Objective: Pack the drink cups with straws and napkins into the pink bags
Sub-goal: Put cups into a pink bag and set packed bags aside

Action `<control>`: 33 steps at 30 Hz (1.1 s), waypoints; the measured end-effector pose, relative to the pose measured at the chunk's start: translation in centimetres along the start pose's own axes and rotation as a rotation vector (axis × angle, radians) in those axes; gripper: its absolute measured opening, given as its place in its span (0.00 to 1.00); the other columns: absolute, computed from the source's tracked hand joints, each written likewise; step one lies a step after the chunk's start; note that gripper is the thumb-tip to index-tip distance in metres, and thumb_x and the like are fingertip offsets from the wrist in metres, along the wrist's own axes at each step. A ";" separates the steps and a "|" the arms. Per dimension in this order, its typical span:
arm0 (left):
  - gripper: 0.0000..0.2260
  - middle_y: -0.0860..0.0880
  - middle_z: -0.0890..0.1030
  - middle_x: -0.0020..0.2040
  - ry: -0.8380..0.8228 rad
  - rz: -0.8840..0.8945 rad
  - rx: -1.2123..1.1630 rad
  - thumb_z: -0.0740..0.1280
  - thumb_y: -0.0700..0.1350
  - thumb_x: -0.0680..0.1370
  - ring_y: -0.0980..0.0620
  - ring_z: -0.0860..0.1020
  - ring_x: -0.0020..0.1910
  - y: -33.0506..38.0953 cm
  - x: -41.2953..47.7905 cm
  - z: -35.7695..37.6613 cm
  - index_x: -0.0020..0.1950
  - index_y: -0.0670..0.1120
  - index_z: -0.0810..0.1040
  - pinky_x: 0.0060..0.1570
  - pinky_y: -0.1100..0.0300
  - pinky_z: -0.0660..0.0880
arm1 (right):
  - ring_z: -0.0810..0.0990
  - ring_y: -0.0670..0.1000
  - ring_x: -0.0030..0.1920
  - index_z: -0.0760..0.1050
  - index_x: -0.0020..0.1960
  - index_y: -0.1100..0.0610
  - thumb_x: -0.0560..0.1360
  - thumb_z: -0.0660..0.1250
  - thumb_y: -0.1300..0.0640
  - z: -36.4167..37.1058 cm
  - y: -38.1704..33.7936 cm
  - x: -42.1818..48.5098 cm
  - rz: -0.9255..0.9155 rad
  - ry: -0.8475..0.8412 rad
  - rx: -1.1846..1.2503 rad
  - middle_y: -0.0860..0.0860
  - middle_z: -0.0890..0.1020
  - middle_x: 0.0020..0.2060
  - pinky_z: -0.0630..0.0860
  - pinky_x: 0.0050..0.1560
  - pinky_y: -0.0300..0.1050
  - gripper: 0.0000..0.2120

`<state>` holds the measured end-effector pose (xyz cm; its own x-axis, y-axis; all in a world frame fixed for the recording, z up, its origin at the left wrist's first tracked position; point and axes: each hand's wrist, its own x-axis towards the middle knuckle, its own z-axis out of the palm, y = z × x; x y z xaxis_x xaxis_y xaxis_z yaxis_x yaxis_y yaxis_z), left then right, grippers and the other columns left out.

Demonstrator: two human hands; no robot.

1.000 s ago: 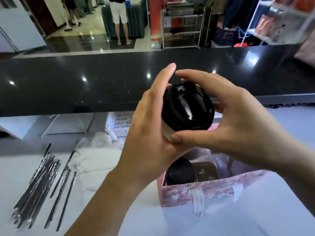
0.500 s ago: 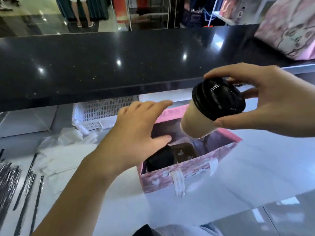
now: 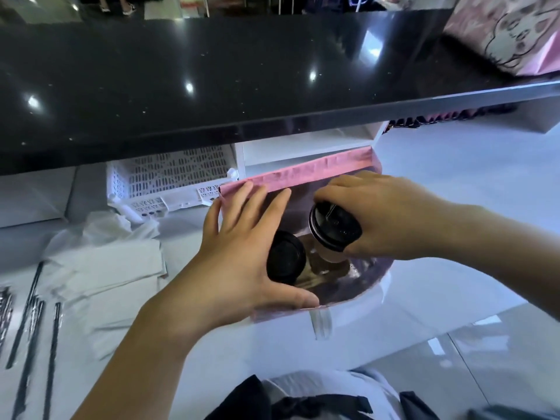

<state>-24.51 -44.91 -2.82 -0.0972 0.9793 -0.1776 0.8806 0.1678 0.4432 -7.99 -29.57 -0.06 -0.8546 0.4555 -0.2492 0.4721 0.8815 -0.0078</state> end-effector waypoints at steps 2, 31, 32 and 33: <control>0.59 0.67 0.33 0.75 -0.003 0.004 -0.015 0.69 0.75 0.62 0.63 0.24 0.73 -0.1 0.0 0.0 0.78 0.62 0.33 0.77 0.47 0.34 | 0.74 0.54 0.57 0.68 0.64 0.45 0.65 0.74 0.42 1.4 0.2 0.8 -0.003 -0.020 -0.046 0.44 0.76 0.57 0.72 0.48 0.47 0.31; 0.57 0.62 0.31 0.78 -0.034 -0.050 -0.072 0.71 0.73 0.63 0.65 0.23 0.71 0.0 0.5 -0.1 0.78 0.64 0.34 0.77 0.49 0.32 | 0.79 0.56 0.54 0.73 0.63 0.53 0.68 0.71 0.59 6.8 2.2 3.6 -0.043 -0.147 -0.040 0.52 0.78 0.56 0.77 0.49 0.49 0.24; 0.57 0.62 0.31 0.78 -0.037 -0.049 -0.071 0.71 0.73 0.63 0.65 0.23 0.71 0.1 0.6 -0.1 0.78 0.64 0.34 0.76 0.49 0.32 | 0.79 0.56 0.55 0.72 0.64 0.53 0.69 0.70 0.59 6.8 2.3 3.6 -0.046 -0.141 -0.047 0.52 0.78 0.56 0.77 0.50 0.49 0.24; 0.57 0.62 0.31 0.78 -0.038 -0.047 -0.069 0.71 0.73 0.63 0.65 0.23 0.71 0.1 0.6 0.0 0.78 0.64 0.34 0.77 0.49 0.32 | 0.79 0.56 0.55 0.72 0.64 0.53 0.69 0.70 0.59 6.7 2.3 3.7 -0.047 -0.139 -0.052 0.52 0.78 0.56 0.76 0.50 0.49 0.24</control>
<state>-24.49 -44.31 -2.86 -0.1188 0.9653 -0.2327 0.8414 0.2223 0.4925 -8.57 -26.69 -7.51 -0.8360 0.3948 -0.3811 0.4170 0.9085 0.0266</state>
